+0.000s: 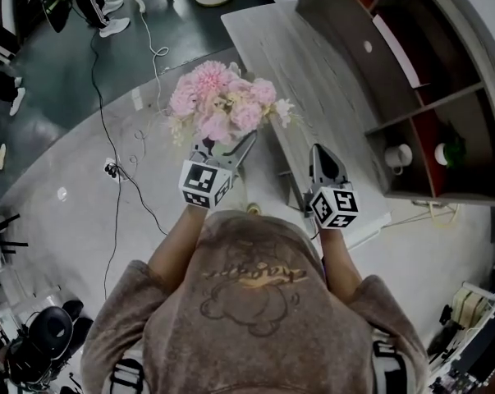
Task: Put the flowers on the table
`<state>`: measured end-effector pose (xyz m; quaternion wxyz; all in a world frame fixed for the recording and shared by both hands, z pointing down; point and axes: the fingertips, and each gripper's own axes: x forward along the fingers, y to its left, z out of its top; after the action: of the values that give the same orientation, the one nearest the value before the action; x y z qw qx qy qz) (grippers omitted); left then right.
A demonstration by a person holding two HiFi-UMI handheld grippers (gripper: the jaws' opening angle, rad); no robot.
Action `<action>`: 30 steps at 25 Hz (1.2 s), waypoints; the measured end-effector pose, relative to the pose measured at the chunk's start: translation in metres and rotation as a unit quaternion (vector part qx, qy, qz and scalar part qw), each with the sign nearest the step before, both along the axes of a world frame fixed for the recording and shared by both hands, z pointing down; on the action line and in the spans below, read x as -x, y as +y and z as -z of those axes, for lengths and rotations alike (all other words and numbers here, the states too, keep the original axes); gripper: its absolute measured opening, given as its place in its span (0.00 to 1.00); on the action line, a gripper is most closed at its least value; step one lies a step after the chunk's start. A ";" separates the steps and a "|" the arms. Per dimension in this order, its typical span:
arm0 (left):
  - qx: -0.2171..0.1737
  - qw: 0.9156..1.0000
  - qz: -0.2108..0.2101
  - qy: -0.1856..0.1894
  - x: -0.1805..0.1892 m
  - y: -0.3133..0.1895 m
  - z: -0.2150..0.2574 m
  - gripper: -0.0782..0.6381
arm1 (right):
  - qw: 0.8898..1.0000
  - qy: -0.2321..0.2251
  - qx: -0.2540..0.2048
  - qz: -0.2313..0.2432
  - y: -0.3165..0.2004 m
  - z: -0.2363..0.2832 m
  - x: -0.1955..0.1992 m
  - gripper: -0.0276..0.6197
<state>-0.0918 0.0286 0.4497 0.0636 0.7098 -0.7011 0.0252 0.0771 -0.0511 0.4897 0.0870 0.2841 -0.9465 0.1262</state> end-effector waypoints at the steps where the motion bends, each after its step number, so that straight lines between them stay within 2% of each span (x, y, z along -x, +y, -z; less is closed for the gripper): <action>1: 0.000 1.000 -0.005 0.000 0.006 -0.010 0.001 0.58 | 1.000 0.001 0.002 -0.004 -0.007 0.000 0.005 0.04; 8: 0.002 0.999 -0.054 0.004 0.047 -0.091 0.012 0.58 | 0.999 0.009 0.009 -0.035 -0.069 0.009 0.047 0.04; 14: -0.012 0.994 -0.107 -0.003 0.054 -0.112 0.013 0.58 | 0.997 0.005 -0.003 -0.080 -0.071 0.015 0.052 0.04; 19: -0.004 0.988 -0.156 -0.005 0.068 -0.179 0.012 0.58 | 0.991 0.007 0.008 -0.132 -0.119 0.017 0.063 0.04; 24: -0.005 0.980 -0.198 -0.007 0.068 -0.191 0.009 0.58 | 0.985 0.004 0.007 -0.170 -0.116 0.018 0.065 0.04; 30: -0.015 0.974 -0.227 -0.006 0.064 -0.201 0.005 0.58 | 0.981 0.011 0.011 -0.194 -0.112 0.010 0.062 0.04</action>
<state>-0.1563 -0.1728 0.4448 0.0415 0.8510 -0.5226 0.0322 0.0152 -0.1628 0.4793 0.0744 0.4627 -0.8708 0.1484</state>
